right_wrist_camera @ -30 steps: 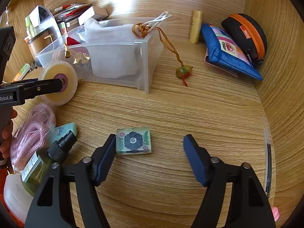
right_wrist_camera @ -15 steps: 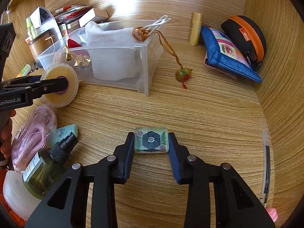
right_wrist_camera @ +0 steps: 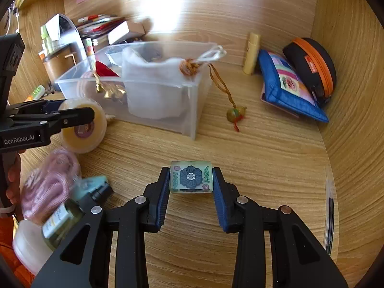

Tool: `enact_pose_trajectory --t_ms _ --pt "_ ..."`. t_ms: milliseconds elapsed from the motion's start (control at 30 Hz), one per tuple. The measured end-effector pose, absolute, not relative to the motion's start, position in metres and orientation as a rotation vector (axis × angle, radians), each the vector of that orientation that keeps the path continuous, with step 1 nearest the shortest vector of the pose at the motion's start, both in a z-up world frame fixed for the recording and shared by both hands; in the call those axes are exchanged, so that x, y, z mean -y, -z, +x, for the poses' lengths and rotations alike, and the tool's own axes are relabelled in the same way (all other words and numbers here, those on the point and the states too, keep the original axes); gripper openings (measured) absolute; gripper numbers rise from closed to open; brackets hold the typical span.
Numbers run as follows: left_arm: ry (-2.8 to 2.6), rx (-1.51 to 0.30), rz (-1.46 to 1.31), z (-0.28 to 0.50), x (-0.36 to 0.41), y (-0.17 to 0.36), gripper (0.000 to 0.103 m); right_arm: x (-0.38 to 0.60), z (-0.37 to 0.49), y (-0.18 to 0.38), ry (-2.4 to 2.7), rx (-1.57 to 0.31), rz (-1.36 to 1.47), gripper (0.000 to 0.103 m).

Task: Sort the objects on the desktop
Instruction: 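Grasp the tape roll with the left gripper while the right gripper grasps the flower eraser, then carry the tape roll and flower eraser over the clear box with both grippers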

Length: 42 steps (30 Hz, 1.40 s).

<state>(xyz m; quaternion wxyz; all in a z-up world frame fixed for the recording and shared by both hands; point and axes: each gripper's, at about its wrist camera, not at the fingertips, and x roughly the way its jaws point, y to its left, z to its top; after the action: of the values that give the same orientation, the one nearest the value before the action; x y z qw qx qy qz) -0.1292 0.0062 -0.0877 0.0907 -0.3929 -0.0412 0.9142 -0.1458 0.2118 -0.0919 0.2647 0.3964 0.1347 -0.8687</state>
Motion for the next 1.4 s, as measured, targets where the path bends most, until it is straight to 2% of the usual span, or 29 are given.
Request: enact_pose_trajectory --t_ms 467,933,1167,1400 --pt "-2.793 0.113 -1.127 -0.119 0.005 0.072 0.066 -0.195 -0.141 0.070 2.352 -0.346 0.986 0.031" --pt "-2.782 0.238 -1.077 -0.106 0.033 0.064 0.066 -0.172 -0.143 0.034 2.369 -0.358 0.868 0.031" --pt "-2.824 0.234 -1.057 -0.105 0.045 0.053 0.066 -0.153 -0.147 0.018 2.347 -0.375 0.805 0.031" --pt "-2.842 0.294 -1.021 -0.111 0.062 0.040 0.066 -0.139 -0.161 0.017 2.320 -0.350 0.809 0.031"
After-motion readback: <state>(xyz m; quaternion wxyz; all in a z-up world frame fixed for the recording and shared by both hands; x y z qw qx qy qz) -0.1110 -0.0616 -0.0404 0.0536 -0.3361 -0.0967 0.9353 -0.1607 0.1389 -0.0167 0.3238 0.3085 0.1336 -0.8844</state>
